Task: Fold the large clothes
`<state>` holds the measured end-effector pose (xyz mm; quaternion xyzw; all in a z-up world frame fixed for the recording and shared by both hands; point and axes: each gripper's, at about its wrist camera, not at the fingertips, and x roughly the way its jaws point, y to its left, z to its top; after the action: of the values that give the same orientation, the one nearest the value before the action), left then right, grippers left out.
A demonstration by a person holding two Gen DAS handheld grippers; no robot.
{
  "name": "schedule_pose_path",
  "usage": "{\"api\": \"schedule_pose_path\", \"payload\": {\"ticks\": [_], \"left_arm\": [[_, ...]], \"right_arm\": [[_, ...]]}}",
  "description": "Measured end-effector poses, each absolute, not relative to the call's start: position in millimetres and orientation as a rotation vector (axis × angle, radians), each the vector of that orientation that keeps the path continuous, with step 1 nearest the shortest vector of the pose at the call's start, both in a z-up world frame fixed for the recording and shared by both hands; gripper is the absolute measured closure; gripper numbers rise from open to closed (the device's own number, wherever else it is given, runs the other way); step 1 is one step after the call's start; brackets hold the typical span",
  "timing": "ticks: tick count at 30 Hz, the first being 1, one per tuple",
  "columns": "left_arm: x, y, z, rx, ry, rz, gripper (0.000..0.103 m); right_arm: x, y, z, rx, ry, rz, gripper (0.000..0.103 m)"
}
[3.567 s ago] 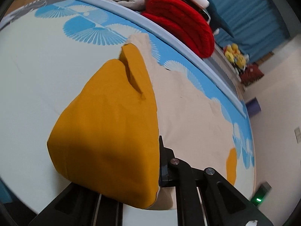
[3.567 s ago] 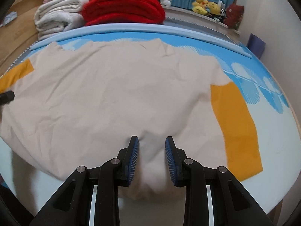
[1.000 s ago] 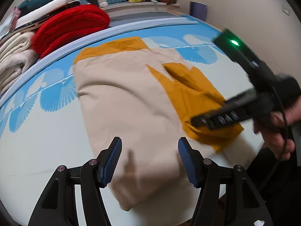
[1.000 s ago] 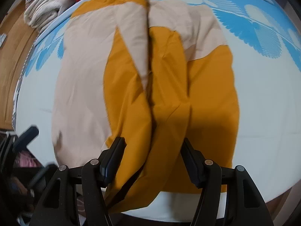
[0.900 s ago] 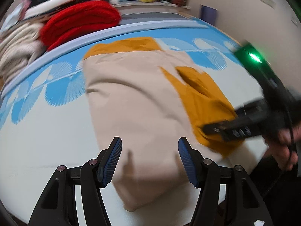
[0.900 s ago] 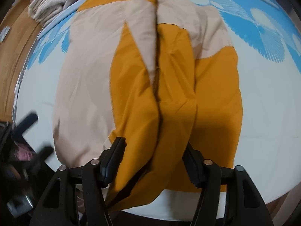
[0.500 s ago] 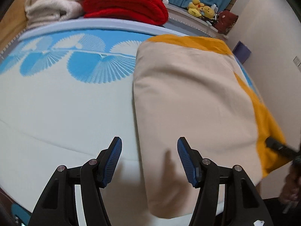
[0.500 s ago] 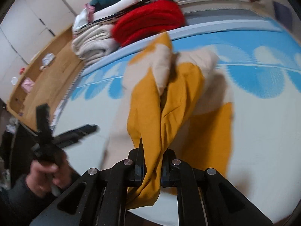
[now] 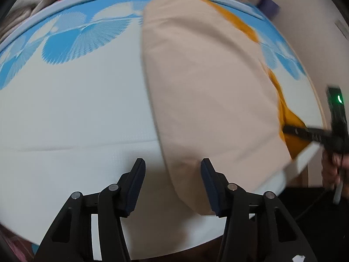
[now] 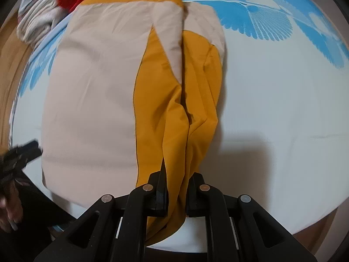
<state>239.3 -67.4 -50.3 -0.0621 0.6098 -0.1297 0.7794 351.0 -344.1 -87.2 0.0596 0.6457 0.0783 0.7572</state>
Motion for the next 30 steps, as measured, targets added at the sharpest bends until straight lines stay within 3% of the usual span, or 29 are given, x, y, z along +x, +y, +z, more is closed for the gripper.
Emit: {"api": "schedule_pose_path", "payload": {"ticks": [3,7,13,16,18,20,23,25,27,30], "left_arm": [[234.6,-83.3,-78.7,0.030,1.379,-0.264,0.049],[227.1,-82.6,-68.9,0.064,1.333,-0.245,0.049],[209.3,-81.9,-60.4,0.097,1.278,-0.201,0.049],[191.6,-74.2,-48.8,0.060,1.221,-0.167,0.042],[171.2,-74.2,-32.9,0.061,1.153,-0.142,0.031],[151.6,-74.7,-17.0,0.075,1.076,-0.109,0.011],[120.2,-78.4,6.0,0.082,0.964,-0.078,0.007],[102.0,-85.5,16.5,0.066,0.923,-0.068,0.006],[83.1,-91.4,24.6,0.032,0.896,-0.046,0.004],[58.6,-101.2,29.1,-0.038,0.898,-0.020,0.003]], "right_arm": [[359.9,-344.5,-93.2,0.118,1.416,0.187,0.090],[353.6,-350.0,-96.0,0.080,1.431,0.176,0.069],[332.8,-370.5,-109.3,0.014,1.508,0.077,0.068],[321.6,-384.8,-103.6,-0.115,1.490,-0.092,0.068],[313.1,-393.4,-85.6,-0.164,1.401,-0.176,0.068],[297.8,-399.1,-44.6,-0.125,1.210,-0.204,0.068],[245.6,-407.0,14.7,0.051,0.921,-0.185,0.062],[203.2,-407.8,26.6,0.110,0.826,-0.189,0.038],[161.0,-399.1,33.1,0.140,0.762,-0.188,0.026],[135.6,-383.4,49.7,0.126,0.705,-0.138,0.024]]}}
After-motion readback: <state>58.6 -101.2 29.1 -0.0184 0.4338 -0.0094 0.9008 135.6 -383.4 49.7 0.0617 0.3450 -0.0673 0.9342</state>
